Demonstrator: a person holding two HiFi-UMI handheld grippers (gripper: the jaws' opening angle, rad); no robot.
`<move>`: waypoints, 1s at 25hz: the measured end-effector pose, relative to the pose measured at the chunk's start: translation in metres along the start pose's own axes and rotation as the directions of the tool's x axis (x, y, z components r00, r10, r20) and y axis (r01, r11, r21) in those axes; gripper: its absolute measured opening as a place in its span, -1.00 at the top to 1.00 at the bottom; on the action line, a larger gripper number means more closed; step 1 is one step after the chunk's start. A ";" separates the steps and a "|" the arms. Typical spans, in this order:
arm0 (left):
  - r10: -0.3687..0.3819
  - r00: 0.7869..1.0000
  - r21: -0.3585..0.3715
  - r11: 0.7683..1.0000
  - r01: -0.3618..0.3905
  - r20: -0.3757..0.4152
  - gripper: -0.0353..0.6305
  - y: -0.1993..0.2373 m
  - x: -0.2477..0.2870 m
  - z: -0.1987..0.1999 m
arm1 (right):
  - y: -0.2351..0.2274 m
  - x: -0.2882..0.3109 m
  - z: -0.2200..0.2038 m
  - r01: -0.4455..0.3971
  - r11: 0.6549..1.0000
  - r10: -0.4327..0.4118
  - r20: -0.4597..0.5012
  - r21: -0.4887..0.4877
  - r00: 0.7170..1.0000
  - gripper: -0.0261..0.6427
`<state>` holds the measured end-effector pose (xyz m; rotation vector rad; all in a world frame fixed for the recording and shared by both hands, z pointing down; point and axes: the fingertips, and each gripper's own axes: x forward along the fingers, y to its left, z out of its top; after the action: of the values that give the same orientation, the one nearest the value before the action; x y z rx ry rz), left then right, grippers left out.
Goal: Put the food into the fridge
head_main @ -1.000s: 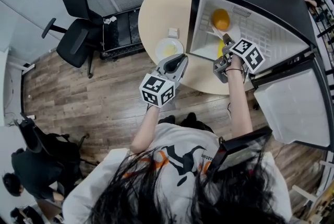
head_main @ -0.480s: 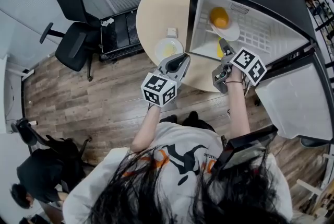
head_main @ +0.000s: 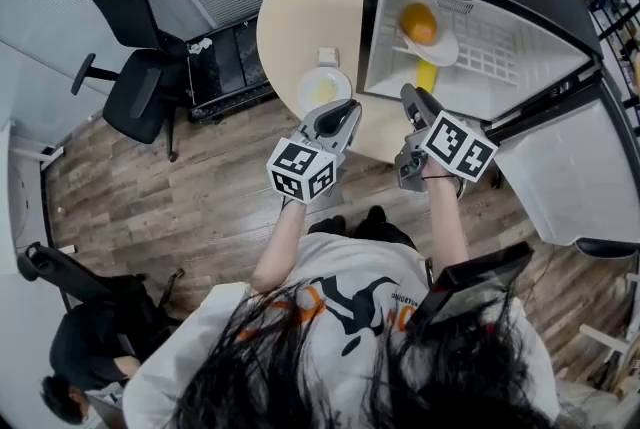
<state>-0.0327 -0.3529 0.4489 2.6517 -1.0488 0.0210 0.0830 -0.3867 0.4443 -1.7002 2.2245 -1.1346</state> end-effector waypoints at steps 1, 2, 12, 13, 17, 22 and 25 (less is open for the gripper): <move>-0.006 1.000 0.001 1.000 0.006 0.001 0.82 0.000 -0.003 0.001 | 0.003 -0.002 -0.005 0.001 1.000 -0.001 0.001 -0.013 1.000 0.54; -0.013 1.000 0.001 1.000 0.013 0.002 0.82 -0.001 -0.006 0.001 | 0.005 -0.005 -0.011 0.004 1.000 -0.004 -0.002 -0.031 1.000 0.54; -0.101 0.995 0.003 0.995 0.101 -0.020 0.82 -0.013 -0.032 -0.010 | 0.023 -0.026 -0.064 0.020 0.997 -0.022 -0.029 -0.069 0.999 0.57; -0.112 0.993 0.002 0.994 0.112 -0.024 0.82 -0.016 -0.035 -0.012 | 0.023 -0.031 -0.069 0.030 0.997 -0.032 -0.024 -0.066 0.999 0.57; -0.139 0.990 0.001 0.990 0.139 -0.032 0.82 -0.025 -0.045 -0.017 | 0.025 -0.044 -0.079 0.044 0.998 -0.044 -0.009 -0.053 0.999 0.57; -0.150 0.988 -0.007 0.989 0.149 -0.030 0.82 -0.030 -0.054 -0.020 | 0.025 -0.055 -0.089 0.073 0.996 -0.073 -0.010 -0.052 0.997 0.62; -0.145 0.989 -0.010 0.989 0.145 -0.022 0.82 -0.034 -0.059 -0.019 | 0.027 -0.061 -0.094 0.066 0.997 -0.067 -0.012 -0.049 0.998 0.63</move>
<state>-0.0515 -0.2851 0.4511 2.7060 -0.8448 0.0158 0.0363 -0.2857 0.4739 -1.8036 2.2367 -1.1190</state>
